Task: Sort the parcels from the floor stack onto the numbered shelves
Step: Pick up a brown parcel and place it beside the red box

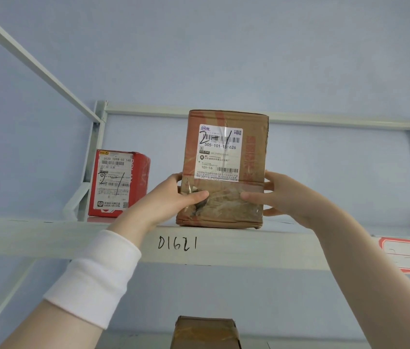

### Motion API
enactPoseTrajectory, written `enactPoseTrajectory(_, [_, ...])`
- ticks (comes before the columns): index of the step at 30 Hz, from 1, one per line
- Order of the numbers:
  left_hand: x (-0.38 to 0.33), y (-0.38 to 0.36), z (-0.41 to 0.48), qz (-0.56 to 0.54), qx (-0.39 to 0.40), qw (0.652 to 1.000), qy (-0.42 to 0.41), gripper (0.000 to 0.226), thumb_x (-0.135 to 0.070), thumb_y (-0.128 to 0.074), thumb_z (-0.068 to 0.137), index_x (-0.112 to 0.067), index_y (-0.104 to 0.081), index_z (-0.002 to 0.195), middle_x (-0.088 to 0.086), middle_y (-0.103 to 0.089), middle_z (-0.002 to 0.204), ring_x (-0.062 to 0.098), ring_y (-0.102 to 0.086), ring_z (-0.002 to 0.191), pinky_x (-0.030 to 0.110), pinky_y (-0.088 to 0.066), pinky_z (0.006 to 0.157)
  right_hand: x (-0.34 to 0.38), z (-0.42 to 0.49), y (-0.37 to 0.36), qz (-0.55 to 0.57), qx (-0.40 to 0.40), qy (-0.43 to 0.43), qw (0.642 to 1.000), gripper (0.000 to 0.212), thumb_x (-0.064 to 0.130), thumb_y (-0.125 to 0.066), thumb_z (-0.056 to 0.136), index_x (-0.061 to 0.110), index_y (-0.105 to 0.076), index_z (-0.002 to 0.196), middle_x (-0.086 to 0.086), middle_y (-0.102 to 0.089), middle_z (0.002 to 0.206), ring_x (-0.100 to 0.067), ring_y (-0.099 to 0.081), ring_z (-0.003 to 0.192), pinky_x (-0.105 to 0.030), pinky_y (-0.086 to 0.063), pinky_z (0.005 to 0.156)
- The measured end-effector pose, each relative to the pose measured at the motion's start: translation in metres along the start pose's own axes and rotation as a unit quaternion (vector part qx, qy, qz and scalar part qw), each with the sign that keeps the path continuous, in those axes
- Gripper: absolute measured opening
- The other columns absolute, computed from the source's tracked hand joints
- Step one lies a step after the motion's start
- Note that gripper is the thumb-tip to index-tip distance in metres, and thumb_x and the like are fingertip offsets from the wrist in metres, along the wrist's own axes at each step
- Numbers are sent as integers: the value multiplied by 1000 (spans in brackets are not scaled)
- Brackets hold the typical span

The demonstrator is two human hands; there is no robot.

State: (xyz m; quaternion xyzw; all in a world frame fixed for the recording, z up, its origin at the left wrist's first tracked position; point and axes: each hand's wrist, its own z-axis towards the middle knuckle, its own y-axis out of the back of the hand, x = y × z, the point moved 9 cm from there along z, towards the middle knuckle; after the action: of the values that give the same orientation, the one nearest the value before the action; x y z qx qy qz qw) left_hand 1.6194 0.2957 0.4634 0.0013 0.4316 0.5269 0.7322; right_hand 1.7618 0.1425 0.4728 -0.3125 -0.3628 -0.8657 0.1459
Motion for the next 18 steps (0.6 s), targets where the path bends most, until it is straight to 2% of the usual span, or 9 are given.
enactPoseTrajectory(2, [3,-1,6,25,-3,1000,1,66,-50,-72,73,-26,-48,130,-14,-65,114,3,-60,103,25,-44,89,1,-1,-4,8,3,1,1000,54,29,-76,76,17,-56,125,-3,-65,116,-18,-62,107,-41,-54,90])
enactPoseTrajectory(4, [5,-4,13,57,3,998,2,78,-61,-72,62,-28,-50,129,-15,-66,115,5,-61,104,32,-46,98,0,3,-5,5,-2,-1,1000,38,18,-73,80,14,-61,116,-3,-68,109,-18,-65,101,-41,-55,88])
enactPoseTrajectory(5, [5,-6,17,77,8,997,2,76,-60,-72,63,-28,-51,129,-14,-66,115,7,-61,106,34,-46,99,-1,6,-5,4,-4,-6,1000,35,16,-73,80,14,-62,114,-4,-69,108,-17,-65,98,-39,-57,85])
enactPoseTrajectory(7, [5,-10,27,139,8,990,6,63,-52,-70,74,-24,-53,128,-7,-66,116,13,-61,105,36,-47,98,-6,16,-5,-7,-10,-20,1000,34,14,-73,80,14,-62,112,-6,-68,110,-17,-64,96,-35,-58,78])
enactPoseTrajectory(9, [7,-14,39,212,15,977,24,62,-51,-68,77,-16,-54,126,2,-68,110,20,-63,97,36,-50,91,-11,27,-7,-27,-13,-35,999,37,13,-73,80,10,-61,115,-8,-67,111,-21,-64,100,-36,-58,78])
enactPoseTrajectory(11, [10,-19,49,252,34,966,55,54,-46,-66,81,-6,-58,118,8,-66,86,25,-61,78,31,-51,75,-15,38,-11,-51,-11,-52,997,40,13,-73,80,7,-60,118,-10,-65,114,-24,-63,104,-39,-57,81])
enactPoseTrajectory(13, [13,-20,55,275,49,955,97,44,-43,-65,84,-3,-59,98,6,-56,70,25,-59,72,32,-52,75,-19,50,-15,-74,4,-69,995,44,13,-73,80,6,-58,121,-11,-64,116,-26,-63,104,-40,-57,82])
enactPoseTrajectory(15, [15,-20,61,300,66,944,122,40,-46,-63,84,-8,-54,90,1,-58,74,23,-66,78,31,-52,85,-22,62,-19,-95,27,-89,991,47,14,-74,79,6,-57,122,-12,-64,116,-27,-65,102,-40,-57,84])
enactPoseTrajectory(18, [19,-20,70,331,78,930,141,53,-50,-63,82,-9,-54,114,2,-67,105,18,-70,89,33,-51,94,-27,75,-22,-116,53,-117,985,55,15,-77,76,6,-54,125,-12,-65,116,-29,-68,98,-42,-55,88])
